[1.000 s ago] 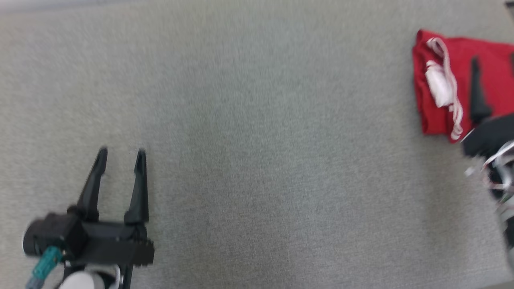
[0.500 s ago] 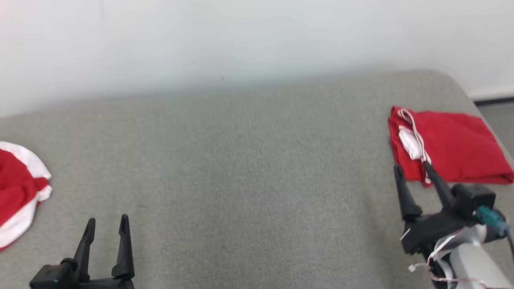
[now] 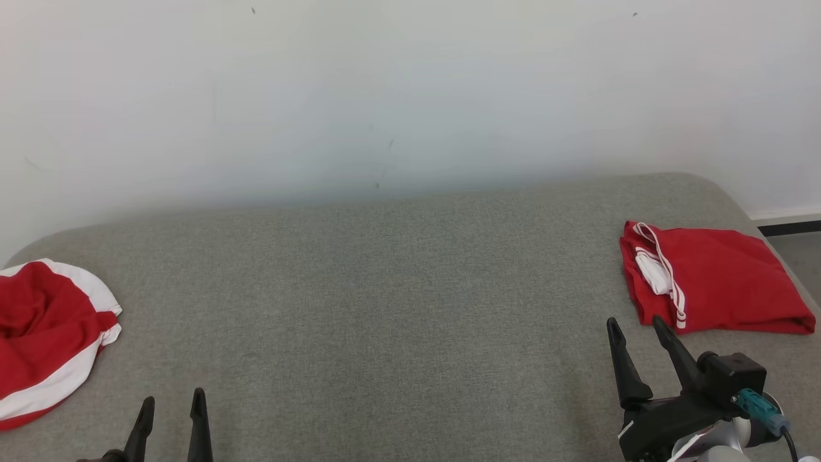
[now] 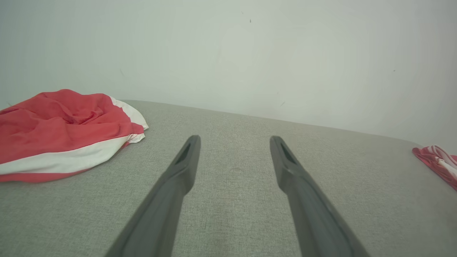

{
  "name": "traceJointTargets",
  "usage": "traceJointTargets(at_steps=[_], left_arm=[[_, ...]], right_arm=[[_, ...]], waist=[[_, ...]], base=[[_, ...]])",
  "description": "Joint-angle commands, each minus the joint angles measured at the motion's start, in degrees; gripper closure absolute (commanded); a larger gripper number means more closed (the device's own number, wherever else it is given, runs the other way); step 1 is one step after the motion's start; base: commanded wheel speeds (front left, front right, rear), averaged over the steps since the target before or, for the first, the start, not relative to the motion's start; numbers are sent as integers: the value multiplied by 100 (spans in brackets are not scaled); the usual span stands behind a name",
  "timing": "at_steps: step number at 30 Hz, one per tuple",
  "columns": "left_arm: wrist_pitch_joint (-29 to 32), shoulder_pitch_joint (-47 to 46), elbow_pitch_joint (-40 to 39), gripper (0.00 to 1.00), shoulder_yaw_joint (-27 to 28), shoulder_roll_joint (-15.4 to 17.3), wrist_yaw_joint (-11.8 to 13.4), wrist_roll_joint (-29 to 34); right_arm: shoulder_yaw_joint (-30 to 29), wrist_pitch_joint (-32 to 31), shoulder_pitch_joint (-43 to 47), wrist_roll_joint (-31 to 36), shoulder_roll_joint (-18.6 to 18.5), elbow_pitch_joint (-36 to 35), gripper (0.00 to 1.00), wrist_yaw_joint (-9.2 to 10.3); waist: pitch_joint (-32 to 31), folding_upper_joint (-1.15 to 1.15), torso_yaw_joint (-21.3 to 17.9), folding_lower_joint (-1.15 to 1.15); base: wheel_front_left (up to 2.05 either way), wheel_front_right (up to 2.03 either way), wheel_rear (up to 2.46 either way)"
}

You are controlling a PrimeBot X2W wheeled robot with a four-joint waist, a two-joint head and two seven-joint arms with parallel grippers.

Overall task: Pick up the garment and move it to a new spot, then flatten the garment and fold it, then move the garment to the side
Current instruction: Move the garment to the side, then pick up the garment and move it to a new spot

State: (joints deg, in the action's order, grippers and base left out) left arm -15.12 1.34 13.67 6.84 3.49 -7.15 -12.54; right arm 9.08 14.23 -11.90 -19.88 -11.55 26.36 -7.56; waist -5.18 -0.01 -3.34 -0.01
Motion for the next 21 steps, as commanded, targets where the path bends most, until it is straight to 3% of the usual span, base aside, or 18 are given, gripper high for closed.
traceJointTargets(at_steps=[1, 21], left_arm=[[-1, 48, 31, 0, 22, -13, -26, 56], [-1, -9, 240, 0, 98, -52, -24, 135]], right_arm=[[-11, 31, 72, 59, 15, -34, 0, 14], [-122, -146, 184, 175, 29, -298, 0, 14]], waist=[[0, 1, -15, 1], [32, 1, -31, 1]], base=[[0, 0, 0], [0, 0, 0]])
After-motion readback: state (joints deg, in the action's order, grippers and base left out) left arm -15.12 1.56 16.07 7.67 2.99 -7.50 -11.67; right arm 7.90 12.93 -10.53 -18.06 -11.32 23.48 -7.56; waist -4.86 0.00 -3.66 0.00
